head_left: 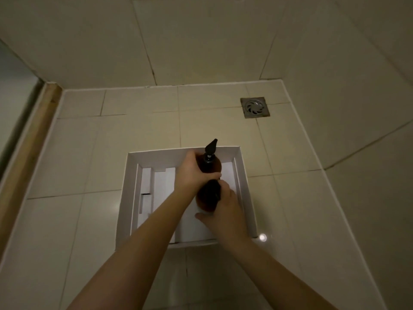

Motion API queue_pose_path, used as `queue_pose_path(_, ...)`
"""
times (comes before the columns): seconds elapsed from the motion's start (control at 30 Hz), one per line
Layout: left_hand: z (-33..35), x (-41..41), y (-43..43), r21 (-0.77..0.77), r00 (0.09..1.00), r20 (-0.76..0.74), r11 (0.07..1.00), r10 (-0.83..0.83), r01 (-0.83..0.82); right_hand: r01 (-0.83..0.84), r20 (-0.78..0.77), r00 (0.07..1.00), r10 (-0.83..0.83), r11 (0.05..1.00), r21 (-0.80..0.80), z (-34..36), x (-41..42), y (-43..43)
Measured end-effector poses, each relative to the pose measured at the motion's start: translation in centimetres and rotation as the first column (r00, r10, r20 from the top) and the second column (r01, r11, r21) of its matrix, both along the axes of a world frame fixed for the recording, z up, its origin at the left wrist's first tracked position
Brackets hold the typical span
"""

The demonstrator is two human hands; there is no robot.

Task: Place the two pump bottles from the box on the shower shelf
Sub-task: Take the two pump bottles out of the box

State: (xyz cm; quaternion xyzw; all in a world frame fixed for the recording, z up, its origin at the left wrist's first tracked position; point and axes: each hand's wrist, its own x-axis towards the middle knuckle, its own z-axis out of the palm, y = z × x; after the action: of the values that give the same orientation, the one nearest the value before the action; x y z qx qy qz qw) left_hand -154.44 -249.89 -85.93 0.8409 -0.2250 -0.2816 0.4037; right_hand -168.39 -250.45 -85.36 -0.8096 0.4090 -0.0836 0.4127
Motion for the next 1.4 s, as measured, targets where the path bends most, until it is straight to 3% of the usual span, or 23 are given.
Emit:
queue_pose_path(0.4, 1.3, 1.4, 4.7, 0.07, 0.997, 0.072, 0.997, 0.009, -0.014, -0.112, 0.036, 0.993, 0.11, 0.992, 0.059, 0.4, -0.2, -1.2)
queue_pose_path(0.57, 2.0, 1.6, 7.1, 0.088, 0.994, 0.062, 0.992, -0.092, 0.086, -0.196, -0.048, 0.979, 0.196, 0.981, -0.001, 0.3, -0.1, -2.2)
queue_pose_path(0.8, 0.8, 2.7, 7.1, 0.07, 0.982, -0.019, 0.979, -0.188, 0.189, -0.198, -0.079, 0.976, 0.203, 0.977, 0.074, -1.0, -0.1, -3.1)
queue_pose_path(1.03, -0.4, 2.7, 6.8, 0.101, 0.976, 0.021, 0.971, -0.218, 0.215, -0.222, -0.016, 0.974, 0.226, 0.965, 0.138, -1.2, 0.1, -3.6)
queue_pose_path(1.23, 2.2, 2.3, 8.6, -0.056, 0.989, -0.004, 0.988, -0.148, 0.147, -0.247, 0.069, 0.969, 0.239, 0.954, 0.17, 1.2, 0.3, -4.2)
queue_pose_path(1.4, 8.4, 3.0, 10.6, -0.195, 0.992, -0.05, 0.975, -0.115, 0.103, -0.229, 0.167, 0.965, 0.201, 0.958, 0.172, 7.6, 1.2, -6.2)
